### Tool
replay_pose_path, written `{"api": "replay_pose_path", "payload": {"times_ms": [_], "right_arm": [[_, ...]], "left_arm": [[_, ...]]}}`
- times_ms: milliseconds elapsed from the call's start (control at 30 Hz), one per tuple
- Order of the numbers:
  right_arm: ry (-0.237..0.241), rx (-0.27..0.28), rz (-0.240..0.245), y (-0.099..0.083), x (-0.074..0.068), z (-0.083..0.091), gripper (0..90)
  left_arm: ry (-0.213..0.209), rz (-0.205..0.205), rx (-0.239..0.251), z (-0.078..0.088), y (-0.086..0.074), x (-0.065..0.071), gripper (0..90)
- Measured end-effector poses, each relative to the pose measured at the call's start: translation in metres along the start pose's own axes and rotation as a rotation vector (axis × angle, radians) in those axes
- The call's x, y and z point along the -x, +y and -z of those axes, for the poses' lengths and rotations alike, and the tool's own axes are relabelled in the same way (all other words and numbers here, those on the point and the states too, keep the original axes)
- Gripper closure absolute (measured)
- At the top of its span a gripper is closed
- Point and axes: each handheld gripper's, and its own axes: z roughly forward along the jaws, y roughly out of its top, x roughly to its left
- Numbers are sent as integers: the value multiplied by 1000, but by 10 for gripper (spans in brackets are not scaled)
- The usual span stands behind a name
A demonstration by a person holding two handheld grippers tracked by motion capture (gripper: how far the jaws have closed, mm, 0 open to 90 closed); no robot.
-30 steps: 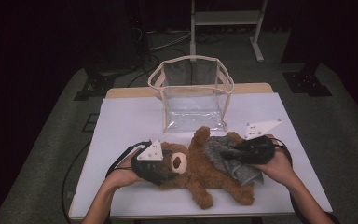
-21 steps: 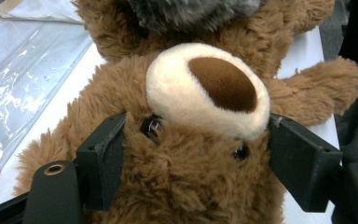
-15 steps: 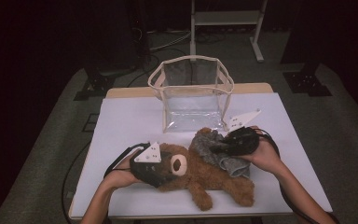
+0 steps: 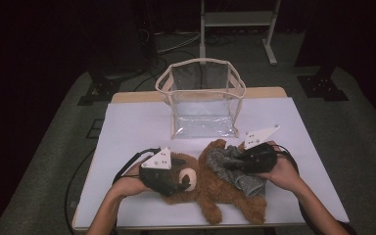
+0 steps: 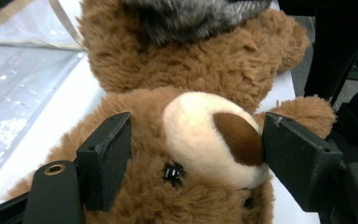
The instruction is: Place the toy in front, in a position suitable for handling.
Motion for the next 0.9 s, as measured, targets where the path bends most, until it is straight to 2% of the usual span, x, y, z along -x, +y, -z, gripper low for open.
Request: {"api": "replay_pose_path", "payload": {"times_ms": [67,167,200,267,333,400,600,667,700,767,833,900], "right_arm": [[-13,11,8,5,2,4,773],[-37,29,-5,10,10,10,768],[-38,35,-14,11,14,10,767],[-15,14,-38,8,18,6,766],[-14,-23,-32,3,15,-4,768],[-8,-18,-28,-1,11,-9,771],[4,-18,7,-5,-4,-8,776],[3,-26,26,-4,-11,-8,776],[-3,-31,38,-4,-14,-8,776],[-9,-30,45,-4,-16,-7,776],[-3,-14,37,-6,-15,-5,774],[2,10,24,-7,-11,0,772]], "left_arm": [[-3,-9,-16,0,-1,1,253],[-17,-27,-25,0,-2,4,253],[-17,-32,-29,1,-1,4,252],[-14,-34,-24,3,0,3,252],[-12,-35,-13,7,3,2,252],[7,-40,-8,11,7,2,252],[37,-50,29,17,20,-2,252],[33,-31,44,13,22,-6,253],[25,-26,33,9,22,-7,257],[20,-23,-25,-2,18,-8,290],[-24,28,1,-7,13,-9,297],[-27,43,1,-6,10,-8,314]]}}
